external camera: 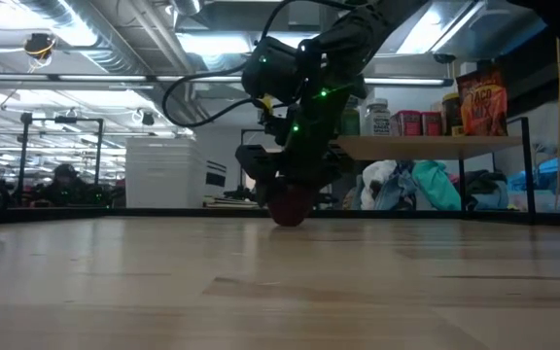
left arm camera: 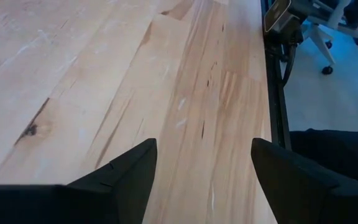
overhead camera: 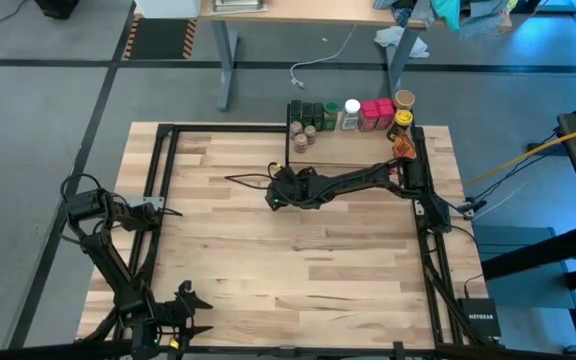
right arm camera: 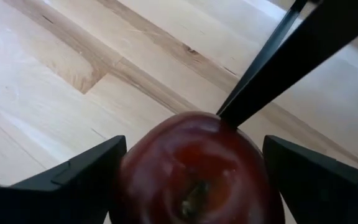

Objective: Shelf spices
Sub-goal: Put the red apple under the shelf, then return to Home Position

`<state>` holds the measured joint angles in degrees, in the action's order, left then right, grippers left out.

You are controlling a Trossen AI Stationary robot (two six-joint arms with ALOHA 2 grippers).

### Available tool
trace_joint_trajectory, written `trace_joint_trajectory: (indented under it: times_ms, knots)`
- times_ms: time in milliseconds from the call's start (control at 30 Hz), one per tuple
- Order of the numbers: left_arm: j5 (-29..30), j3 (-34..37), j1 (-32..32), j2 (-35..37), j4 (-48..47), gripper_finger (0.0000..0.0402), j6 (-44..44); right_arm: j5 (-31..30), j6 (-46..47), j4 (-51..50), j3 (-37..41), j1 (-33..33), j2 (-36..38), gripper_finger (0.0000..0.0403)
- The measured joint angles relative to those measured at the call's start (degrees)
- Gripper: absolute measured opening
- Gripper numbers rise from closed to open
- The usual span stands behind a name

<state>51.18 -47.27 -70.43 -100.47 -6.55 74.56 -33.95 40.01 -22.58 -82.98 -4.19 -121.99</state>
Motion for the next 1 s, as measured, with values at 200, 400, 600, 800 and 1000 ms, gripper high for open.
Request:
trace_joint_trajectory:
  times_ms: [200, 400, 600, 800, 1000]
  knots:
    - [0.0, 0.0, 0.0, 0.0, 0.0, 0.0255, 0.0, -1.0, -0.2, -0.1, -0.7, 0.0, 0.0, 0.0383]
    - [0.0, 0.0, 0.0, 0.0, 0.0, 0.0255, 0.0, -0.8, -2.9, -1.1, -4.4, 0.2, -0.1, 0.0383]
    - [-0.6, 0.0, 0.0, 0.0, 0.0, 0.0255, 0.4, -1.1, -3.2, -6.3, -8.2, 0.1, -0.1, 0.0383]
    - [-0.6, 0.0, 0.0, 0.0, 0.0, 0.0255, 0.4, -3.4, -4.7, -13.2, -12.5, 2.6, -0.1, 0.0383]
    - [-0.6, 0.0, 0.0, 0.0, 0.0, 0.0255, 0.4, -7.9, -4.5, -24.5, -19.9, 8.8, 0.0, 0.0383]
